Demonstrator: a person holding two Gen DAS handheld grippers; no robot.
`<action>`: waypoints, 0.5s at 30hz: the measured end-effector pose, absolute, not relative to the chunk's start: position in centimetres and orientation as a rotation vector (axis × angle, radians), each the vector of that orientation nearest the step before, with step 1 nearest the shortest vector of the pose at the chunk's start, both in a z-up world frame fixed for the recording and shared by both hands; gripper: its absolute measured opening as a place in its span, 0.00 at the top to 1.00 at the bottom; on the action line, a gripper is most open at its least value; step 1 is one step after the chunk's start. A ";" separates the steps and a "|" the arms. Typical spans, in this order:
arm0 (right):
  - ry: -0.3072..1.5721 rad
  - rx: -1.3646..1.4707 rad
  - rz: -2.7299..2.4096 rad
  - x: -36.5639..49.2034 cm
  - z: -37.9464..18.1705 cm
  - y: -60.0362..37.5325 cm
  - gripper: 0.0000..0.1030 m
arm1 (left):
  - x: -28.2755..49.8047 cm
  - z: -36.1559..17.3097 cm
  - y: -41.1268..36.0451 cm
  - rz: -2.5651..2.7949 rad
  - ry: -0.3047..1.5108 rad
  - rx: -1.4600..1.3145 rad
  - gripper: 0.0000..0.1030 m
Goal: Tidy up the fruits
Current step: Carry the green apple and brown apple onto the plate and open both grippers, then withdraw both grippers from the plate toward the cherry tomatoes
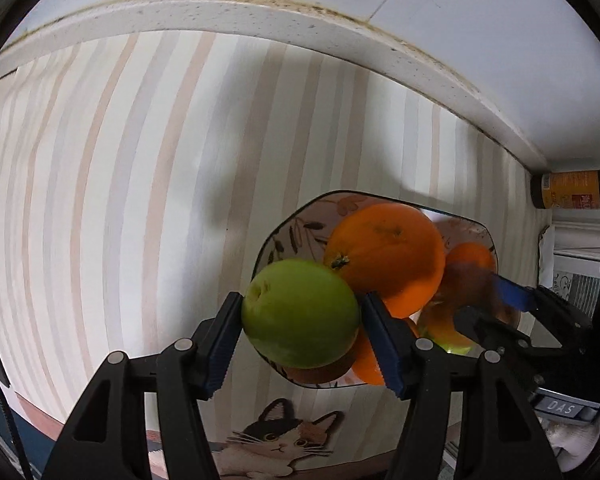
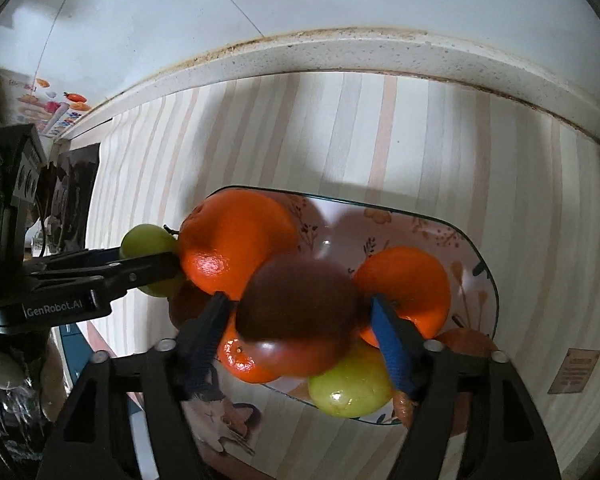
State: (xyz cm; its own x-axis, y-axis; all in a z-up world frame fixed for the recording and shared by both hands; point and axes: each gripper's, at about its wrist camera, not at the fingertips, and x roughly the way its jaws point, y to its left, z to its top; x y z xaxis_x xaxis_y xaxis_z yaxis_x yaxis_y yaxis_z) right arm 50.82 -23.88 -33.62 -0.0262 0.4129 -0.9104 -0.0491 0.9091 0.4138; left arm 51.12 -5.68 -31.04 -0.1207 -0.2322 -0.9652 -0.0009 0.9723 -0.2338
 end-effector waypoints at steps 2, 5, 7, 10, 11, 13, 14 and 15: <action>1.563 0.290 0.365 50.9 -33.6 -23.9 0.22 | 51.0 -31.2 -5.5 -0.190 1.689 -0.184 0.34; 1.567 0.298 0.355 50.6 -33.4 -24.5 0.21 | 51.0 -31.5 -5.5 -0.200 1.692 -0.196 0.28; 1.566 0.299 0.348 50.5 -33.3 -24.5 0.21 | 51.0 -31.7 -5.5 -0.200 1.693 -0.191 0.28; 1.557 0.313 0.338 50.2 -32.8 -24.8 0.21 | 50.9 -31.5 -5.4 -0.198 1.682 -0.192 0.26; 1.547 0.310 0.328 50.0 -32.4 -25.0 0.21 | 50.8 -31.1 -5.2 -0.193 1.667 -0.190 0.26; 1.525 0.292 0.286 49.7 -31.6 -25.4 0.18 | 50.5 -30.2 -5.2 -0.183 1.634 -0.166 0.26; 1.506 0.264 0.247 49.4 -31.0 -25.7 0.09 | 50.2 -29.5 -5.0 -0.170 1.609 -0.137 0.26; 1.487 0.231 0.209 49.0 -30.4 -25.9 0.06 | 49.8 -28.7 -5.1 -0.153 1.575 -0.095 0.25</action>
State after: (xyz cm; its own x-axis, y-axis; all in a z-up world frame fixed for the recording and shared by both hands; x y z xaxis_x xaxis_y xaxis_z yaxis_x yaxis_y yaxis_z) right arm 49.00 -25.93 -30.39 0.0733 0.2780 -0.9578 0.0037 0.9603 0.2791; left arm 49.85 -5.11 -28.65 -0.0106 -0.1574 -0.9875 0.0361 0.9868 -0.1576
